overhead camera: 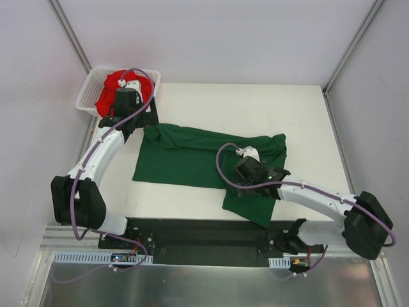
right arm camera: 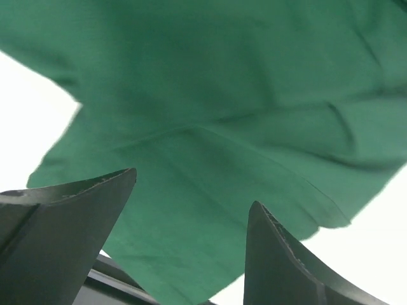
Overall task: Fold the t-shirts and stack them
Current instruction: Flatten out the tshirt
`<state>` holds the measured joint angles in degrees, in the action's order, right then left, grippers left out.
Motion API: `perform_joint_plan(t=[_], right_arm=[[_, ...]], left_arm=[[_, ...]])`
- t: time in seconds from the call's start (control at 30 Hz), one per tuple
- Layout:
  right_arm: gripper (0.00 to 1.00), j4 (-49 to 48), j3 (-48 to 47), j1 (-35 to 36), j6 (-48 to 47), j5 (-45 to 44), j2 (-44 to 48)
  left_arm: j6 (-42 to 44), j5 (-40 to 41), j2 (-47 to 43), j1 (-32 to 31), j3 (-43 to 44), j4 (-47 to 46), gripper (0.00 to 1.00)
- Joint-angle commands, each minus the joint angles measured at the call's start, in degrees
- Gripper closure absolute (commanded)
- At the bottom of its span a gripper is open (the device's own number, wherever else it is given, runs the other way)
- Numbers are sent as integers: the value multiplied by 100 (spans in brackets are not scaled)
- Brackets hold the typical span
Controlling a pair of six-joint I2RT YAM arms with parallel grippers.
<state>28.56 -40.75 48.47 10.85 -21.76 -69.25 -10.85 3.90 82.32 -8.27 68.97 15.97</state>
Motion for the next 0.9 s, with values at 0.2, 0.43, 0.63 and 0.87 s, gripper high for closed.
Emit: perform_joint_plan(t=[0.2,0.43,0.63,0.87], right_arm=[[25,-729,-460,1112,-294,-338,-949],[28,-746,-671,1402,-215,-566,-1459],[32,-738,-776,1411,-233,-663,-1653],[33,-614,-776,1402,-119,-882,-1802]], left_arm=[[74,-100,-59,-16,108,-15,1],[118,-91,-85,1,99,-15,1],[92,-100,-85,10,82,-15,1],[110,-100,-94,10,64,-15,1]])
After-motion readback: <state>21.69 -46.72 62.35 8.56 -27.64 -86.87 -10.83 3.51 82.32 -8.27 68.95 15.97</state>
